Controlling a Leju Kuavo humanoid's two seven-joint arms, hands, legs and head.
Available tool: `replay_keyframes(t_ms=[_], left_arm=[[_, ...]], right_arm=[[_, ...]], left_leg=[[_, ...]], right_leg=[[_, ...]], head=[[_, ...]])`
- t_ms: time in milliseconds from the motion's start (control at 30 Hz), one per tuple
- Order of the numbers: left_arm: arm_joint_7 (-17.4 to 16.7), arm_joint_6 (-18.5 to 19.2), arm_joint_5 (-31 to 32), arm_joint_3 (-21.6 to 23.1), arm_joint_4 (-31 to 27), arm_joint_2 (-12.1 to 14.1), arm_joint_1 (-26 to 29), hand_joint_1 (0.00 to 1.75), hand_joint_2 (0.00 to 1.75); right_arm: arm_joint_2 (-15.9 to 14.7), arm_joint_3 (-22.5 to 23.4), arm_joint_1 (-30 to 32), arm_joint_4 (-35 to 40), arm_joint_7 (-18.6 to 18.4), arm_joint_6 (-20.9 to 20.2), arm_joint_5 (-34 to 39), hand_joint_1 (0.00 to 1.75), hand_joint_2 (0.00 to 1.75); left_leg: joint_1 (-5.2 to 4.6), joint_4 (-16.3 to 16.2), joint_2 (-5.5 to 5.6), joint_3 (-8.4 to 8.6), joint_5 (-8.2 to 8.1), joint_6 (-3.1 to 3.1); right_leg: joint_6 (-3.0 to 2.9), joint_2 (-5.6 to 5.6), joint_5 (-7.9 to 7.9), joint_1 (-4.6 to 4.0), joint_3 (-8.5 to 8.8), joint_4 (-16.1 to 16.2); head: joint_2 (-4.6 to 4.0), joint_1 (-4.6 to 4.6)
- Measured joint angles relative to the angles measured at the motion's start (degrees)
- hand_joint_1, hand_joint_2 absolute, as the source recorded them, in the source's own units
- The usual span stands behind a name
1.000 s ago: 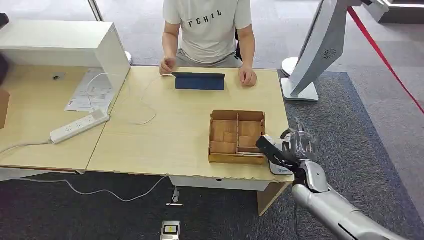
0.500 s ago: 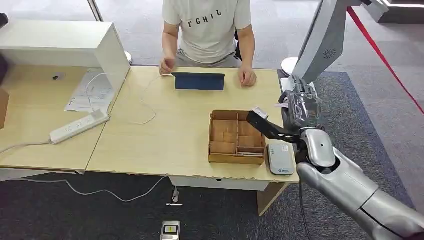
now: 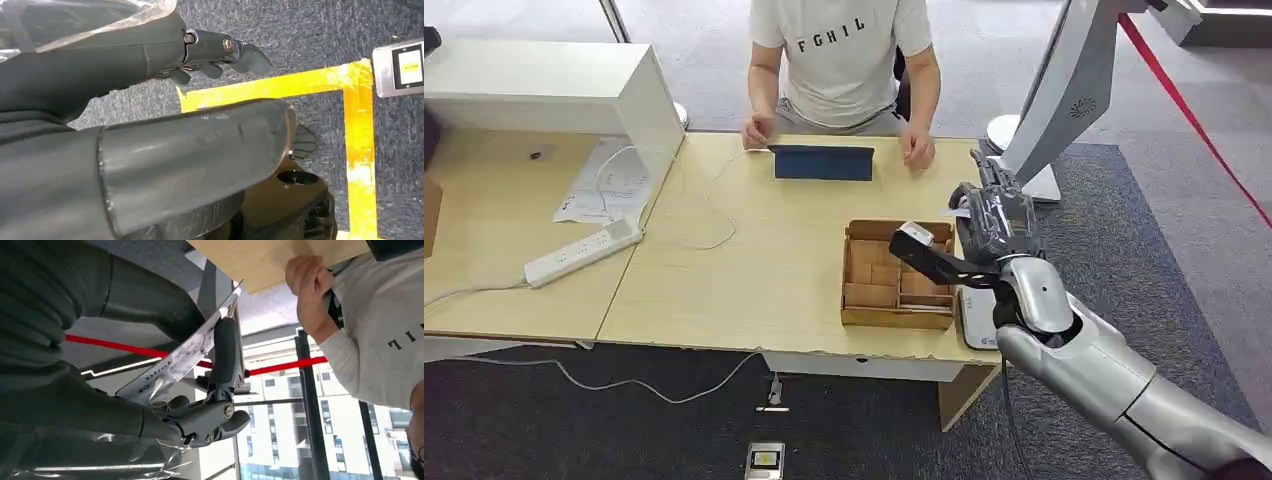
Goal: Pass the card to the sensor for recognition and then transmit it.
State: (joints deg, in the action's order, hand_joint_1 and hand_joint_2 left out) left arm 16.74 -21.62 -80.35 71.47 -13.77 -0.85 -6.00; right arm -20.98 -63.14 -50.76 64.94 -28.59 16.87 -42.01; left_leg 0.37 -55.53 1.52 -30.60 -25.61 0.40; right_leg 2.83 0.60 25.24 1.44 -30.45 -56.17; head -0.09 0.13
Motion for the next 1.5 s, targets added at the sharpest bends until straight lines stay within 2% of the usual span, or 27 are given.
replay_keyframes(t_ms=[600, 1200, 1233, 1500], left_arm=[[-0.50, -1.18, -1.44, -0.31, 0.00, -0.57, 0.01, 0.00, 0.00], [-1.66, -2.80, -2.58, -1.36, 0.00, -0.83, 0.06, 0.00, 0.00], [-1.66, -2.99, -2.66, -1.44, 0.00, -0.92, 0.06, 0.00, 0.00], [-2.12, -3.67, -3.19, -1.51, 0.00, -1.14, 0.11, 0.00, 0.00]], right_arm=[[5.42, -1.14, -2.52, -8.09, 2.67, 0.37, 3.02, 1.75, 1.75], [8.37, -2.36, -3.94, -13.49, 5.00, 1.40, 4.48, 1.75, 1.75], [8.59, -2.38, -3.96, -13.72, 5.11, 1.53, 4.48, 0.00, 0.00], [9.40, -3.74, -3.94, -15.26, 5.22, 0.79, 6.18, 0.00, 0.00]], left_leg=[[0.00, 0.00, 0.00, 0.00, 0.00, 0.00], [0.00, 0.00, 0.00, 0.00, 0.00, 0.00], [0.00, 0.00, 0.00, 0.00, 0.00, 0.00], [0.00, 0.00, -0.01, 0.01, 0.00, 0.00]], right_leg=[[0.00, 0.00, 0.00, 0.00, -0.01, 0.00], [0.00, 0.00, 0.00, 0.00, -0.01, 0.00], [0.00, 0.00, 0.00, 0.00, -0.01, 0.00], [0.00, 0.00, 0.00, 0.00, -0.01, 0.01]], head=[[0.00, 0.02], [0.00, 0.02], [0.00, 0.02], [0.00, 0.00]])
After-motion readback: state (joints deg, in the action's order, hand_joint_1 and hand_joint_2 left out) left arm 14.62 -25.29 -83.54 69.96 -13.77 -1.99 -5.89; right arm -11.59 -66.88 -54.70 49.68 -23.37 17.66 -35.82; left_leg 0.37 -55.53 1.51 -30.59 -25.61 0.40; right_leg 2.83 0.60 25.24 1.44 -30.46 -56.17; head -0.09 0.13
